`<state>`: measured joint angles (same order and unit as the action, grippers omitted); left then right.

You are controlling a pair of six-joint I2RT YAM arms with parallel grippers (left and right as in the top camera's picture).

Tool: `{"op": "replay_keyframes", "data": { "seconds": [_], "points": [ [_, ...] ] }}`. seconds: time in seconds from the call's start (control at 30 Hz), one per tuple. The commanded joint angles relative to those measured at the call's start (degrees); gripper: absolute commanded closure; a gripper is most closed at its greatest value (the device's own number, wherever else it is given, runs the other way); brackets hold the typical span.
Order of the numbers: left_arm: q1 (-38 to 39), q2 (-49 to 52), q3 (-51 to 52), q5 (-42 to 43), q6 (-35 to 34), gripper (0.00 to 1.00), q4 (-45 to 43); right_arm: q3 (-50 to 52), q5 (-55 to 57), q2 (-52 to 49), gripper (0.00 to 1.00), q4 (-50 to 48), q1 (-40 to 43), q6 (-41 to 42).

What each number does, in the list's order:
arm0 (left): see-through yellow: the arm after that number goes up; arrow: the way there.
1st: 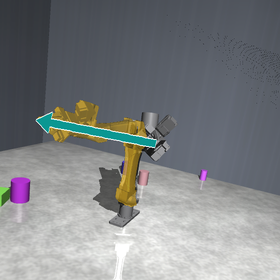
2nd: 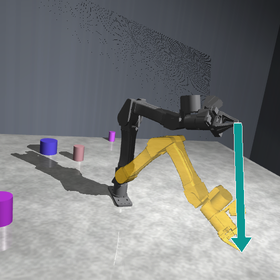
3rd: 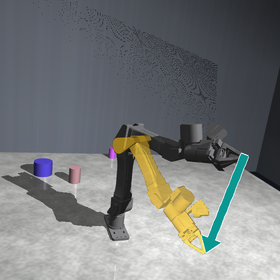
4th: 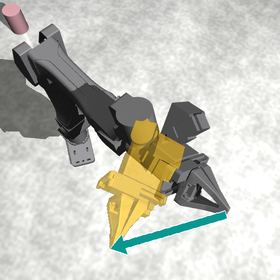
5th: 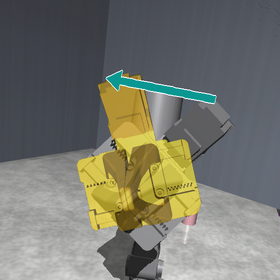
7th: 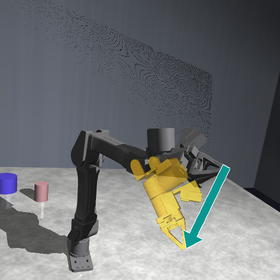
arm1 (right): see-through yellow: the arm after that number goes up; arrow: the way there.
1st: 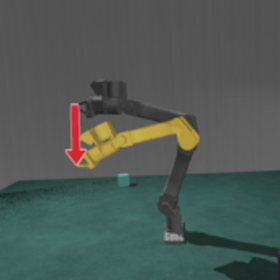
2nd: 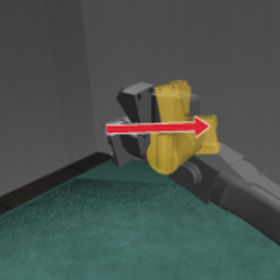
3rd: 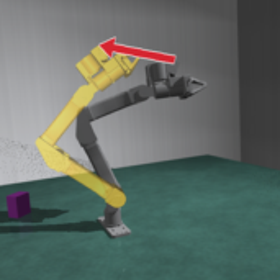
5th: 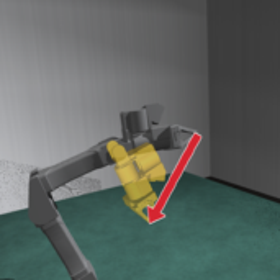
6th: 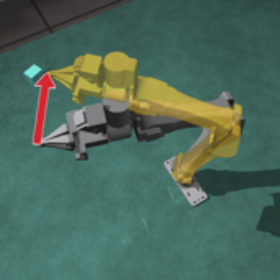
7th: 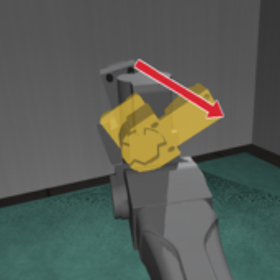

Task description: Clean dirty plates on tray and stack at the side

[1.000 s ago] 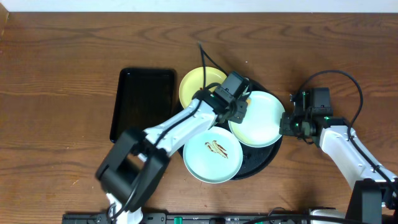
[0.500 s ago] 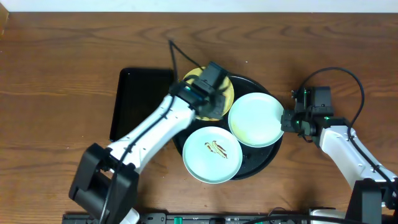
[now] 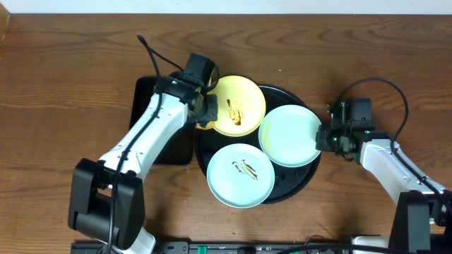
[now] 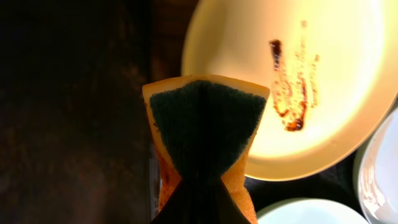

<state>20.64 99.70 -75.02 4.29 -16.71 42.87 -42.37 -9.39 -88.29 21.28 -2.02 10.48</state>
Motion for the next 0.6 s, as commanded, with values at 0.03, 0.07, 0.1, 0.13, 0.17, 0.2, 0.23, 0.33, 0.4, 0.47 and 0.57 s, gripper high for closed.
{"op": "replay_keyframes", "data": {
  "seconds": [0.03, 0.07, 0.1, 0.13, 0.17, 0.2, 0.23, 0.33, 0.4, 0.47, 0.57],
  "points": [
    [-2.3, -1.5, 0.0, -0.5, 1.0, 0.92, 0.2, 0.6, 0.9, -0.9, 0.99, -0.1, 0.2, 0.2],
    [-2.8, -1.9, 0.0, -0.5, 1.0, 0.93, 0.1, 0.6, 0.9, -0.9, 0.99, -0.1, 0.2, 0.2],
    [-3.3, -2.3, 0.0, -0.5, 1.0, 0.92, 0.2, 0.6, 0.9, -0.9, 0.99, -0.1, 0.2, 0.2],
    [-3.7, -2.7, 0.0, -0.6, 1.0, 0.93, 0.2, 0.6, 0.9, -0.8, 0.99, -0.1, 0.2, 0.2],
    [-4.4, -3.2, 0.0, -0.6, 1.2, 0.92, 0.2, 0.6, 1.0, -0.7, 0.99, -0.1, 0.2, 0.2],
    [-4.9, -3.6, 0.0, -0.9, 1.2, 0.93, 0.2, 0.5, 1.0, -0.4, 0.99, -0.3, 0.2, 0.2],
    [-5.4, -3.8, 0.0, -1.0, 1.4, 0.92, 0.2, 0.5, 1.0, -0.2, 0.99, -0.4, 0.2, 0.1],
    [-6.9, -3.9, 0.0, -1.0, 1.4, 0.92, 0.2, 0.1, 1.0, 1.6, 0.99, -1.0, 0.2, -0.6],
    [-7.9, -3.9, 0.2, -0.9, 1.4, 0.92, 0.4, -0.2, 1.0, 3.6, 0.99, -1.1, 0.2, -1.4],
    [-8.8, -3.9, 0.2, -0.9, 1.4, 0.92, 0.6, -0.2, 2.3, 5.7, 0.99, -1.0, 0.2, -1.6],
    [-9.9, -3.9, 0.2, -0.9, 1.4, 0.93, 0.6, -0.2, 5.1, 9.0, 0.99, -0.9, 0.2, -3.4]
  ]
}}
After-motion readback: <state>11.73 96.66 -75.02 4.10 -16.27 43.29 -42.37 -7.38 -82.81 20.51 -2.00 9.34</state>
